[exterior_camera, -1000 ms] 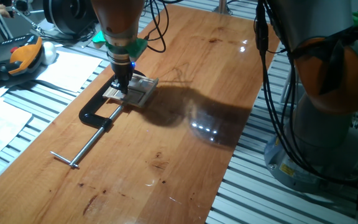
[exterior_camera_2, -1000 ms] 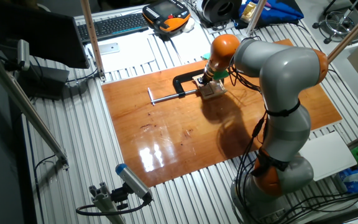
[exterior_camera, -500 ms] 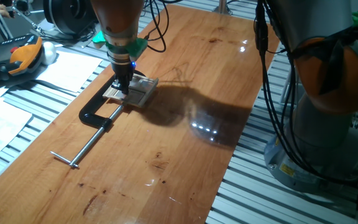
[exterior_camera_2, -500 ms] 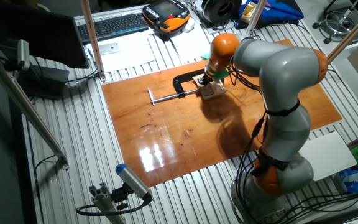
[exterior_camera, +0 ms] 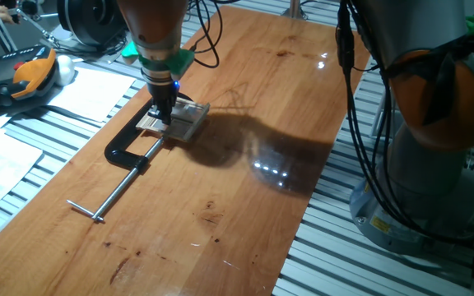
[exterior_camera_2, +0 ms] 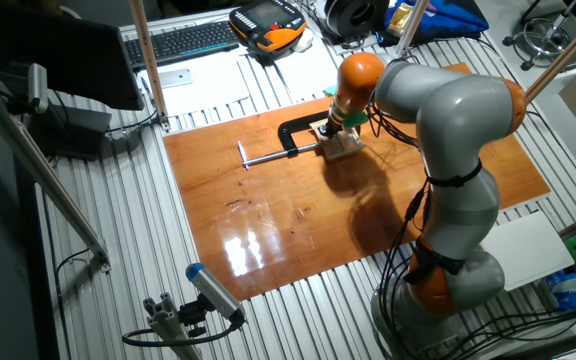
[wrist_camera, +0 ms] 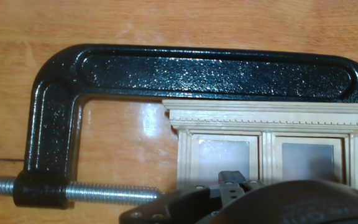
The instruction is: Close a sliding window
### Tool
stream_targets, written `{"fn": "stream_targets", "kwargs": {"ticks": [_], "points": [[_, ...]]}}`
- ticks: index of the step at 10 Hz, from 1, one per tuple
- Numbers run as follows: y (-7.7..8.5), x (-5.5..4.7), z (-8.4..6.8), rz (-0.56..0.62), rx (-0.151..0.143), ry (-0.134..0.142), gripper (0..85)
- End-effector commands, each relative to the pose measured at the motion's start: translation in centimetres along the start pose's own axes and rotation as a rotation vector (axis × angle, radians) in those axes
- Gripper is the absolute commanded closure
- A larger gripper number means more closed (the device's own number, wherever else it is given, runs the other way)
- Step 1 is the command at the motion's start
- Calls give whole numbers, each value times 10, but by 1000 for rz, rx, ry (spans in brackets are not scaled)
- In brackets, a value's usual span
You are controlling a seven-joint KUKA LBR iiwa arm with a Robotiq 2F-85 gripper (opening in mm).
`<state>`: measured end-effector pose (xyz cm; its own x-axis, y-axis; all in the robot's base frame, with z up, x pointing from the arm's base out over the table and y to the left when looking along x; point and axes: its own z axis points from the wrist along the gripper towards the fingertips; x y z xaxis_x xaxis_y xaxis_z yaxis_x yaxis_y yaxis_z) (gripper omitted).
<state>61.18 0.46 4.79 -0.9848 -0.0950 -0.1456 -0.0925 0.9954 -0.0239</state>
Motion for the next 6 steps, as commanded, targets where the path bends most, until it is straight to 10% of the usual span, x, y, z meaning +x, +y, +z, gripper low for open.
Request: {"fn": "stream_targets", "kwargs": {"ticks": [1,6], "points": [[0,0,0,0,-1,0,850],[0,5,0,0,-5,7,850]]}}
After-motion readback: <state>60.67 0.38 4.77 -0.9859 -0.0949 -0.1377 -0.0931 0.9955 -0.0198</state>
